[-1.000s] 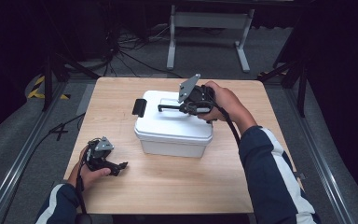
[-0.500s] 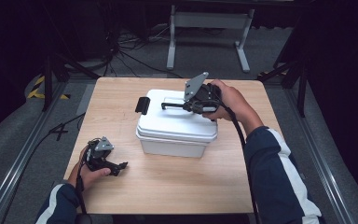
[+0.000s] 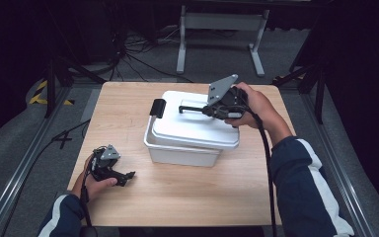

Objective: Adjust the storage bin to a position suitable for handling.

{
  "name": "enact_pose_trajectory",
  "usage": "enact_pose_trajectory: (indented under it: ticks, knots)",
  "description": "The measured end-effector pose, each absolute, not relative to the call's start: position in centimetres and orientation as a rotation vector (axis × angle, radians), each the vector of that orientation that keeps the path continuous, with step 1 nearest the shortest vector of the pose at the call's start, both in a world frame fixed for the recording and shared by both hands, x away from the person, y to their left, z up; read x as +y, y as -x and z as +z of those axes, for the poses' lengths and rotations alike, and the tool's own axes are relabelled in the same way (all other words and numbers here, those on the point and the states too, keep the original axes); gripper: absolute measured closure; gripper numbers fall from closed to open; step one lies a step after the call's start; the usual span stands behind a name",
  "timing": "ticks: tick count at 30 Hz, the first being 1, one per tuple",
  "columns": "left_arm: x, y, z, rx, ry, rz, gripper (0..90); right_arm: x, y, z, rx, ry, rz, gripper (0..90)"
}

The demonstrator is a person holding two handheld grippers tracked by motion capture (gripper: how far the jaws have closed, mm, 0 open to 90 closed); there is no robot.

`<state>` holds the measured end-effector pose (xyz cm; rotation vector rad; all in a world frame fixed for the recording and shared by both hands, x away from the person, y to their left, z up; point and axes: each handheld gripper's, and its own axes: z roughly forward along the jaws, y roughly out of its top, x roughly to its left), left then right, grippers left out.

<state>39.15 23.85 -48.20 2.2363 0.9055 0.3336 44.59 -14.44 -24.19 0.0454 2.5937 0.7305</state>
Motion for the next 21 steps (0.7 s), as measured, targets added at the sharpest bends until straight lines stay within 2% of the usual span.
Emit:
enact_pose_trajectory:
  ticks: [10,21]
  knots:
    - [23.9,-39.2,-48.2,0.906,-2.235,0.333,0.3,-18.5,-43.9,-23.0,2.555,-0.115,0.729,85.1]
    - [23.9,-39.2,-48.2,0.905,-2.234,0.331,0.4,-25.6,-43.6,-22.6,2.492,-0.270,0.709,85.1]
